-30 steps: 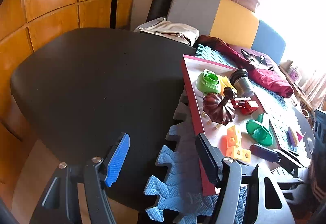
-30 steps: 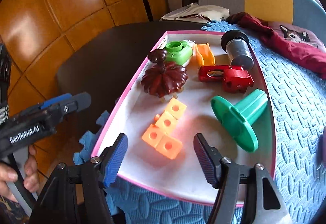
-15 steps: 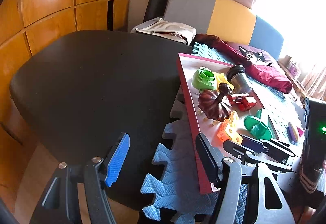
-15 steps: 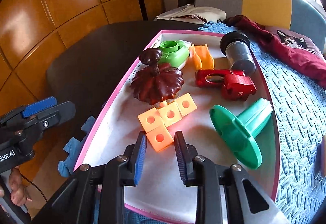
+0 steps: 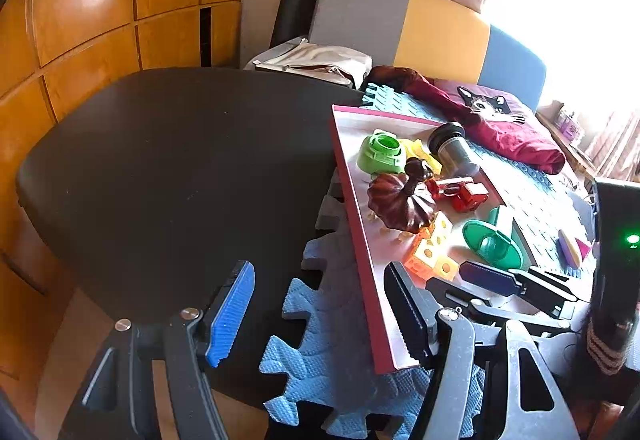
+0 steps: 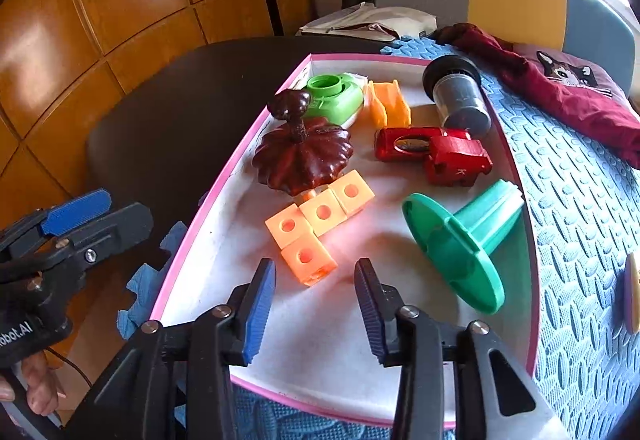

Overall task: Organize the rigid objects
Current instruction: 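Move both tools back over the mat toward the yellow egg and magenta toy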

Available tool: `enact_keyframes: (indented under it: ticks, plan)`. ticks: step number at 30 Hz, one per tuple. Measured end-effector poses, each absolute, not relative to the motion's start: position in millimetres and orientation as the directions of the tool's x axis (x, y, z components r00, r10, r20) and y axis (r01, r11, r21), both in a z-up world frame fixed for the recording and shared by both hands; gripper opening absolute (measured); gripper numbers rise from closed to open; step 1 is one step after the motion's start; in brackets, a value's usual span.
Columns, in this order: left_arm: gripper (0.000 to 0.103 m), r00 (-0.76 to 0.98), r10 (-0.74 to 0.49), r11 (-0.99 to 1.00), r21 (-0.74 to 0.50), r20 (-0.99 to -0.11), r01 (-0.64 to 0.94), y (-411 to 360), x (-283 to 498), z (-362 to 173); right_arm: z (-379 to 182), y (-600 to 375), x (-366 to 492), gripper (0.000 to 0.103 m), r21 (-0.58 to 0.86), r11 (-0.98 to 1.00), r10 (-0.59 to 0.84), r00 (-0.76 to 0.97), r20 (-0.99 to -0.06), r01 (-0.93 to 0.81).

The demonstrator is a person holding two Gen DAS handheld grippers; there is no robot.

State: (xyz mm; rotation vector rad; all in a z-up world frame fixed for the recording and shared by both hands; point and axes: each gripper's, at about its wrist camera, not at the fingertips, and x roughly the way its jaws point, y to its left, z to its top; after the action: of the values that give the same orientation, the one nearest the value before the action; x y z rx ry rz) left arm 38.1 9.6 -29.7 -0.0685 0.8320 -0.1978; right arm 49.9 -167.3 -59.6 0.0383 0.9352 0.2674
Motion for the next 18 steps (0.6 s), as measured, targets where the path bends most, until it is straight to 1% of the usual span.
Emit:
enact_keyframes:
  ticks: [7,18]
  plan:
    - [0.068,0.660,-0.206,0.978,-0.127,-0.722,0.167,3.7,34.6,-26.4,-44.8,-173.0,38.4,0.045,0.133,0.969,0.235,0.603,-0.762,-0.209]
    - [0.068,0.666,-0.209,0.975,-0.097,-0.716,0.202,-8.7,27.2,-21.8,-32.9,-200.6,30.7,0.045,0.130,0.980,0.195,0.646,-0.738,-0.148]
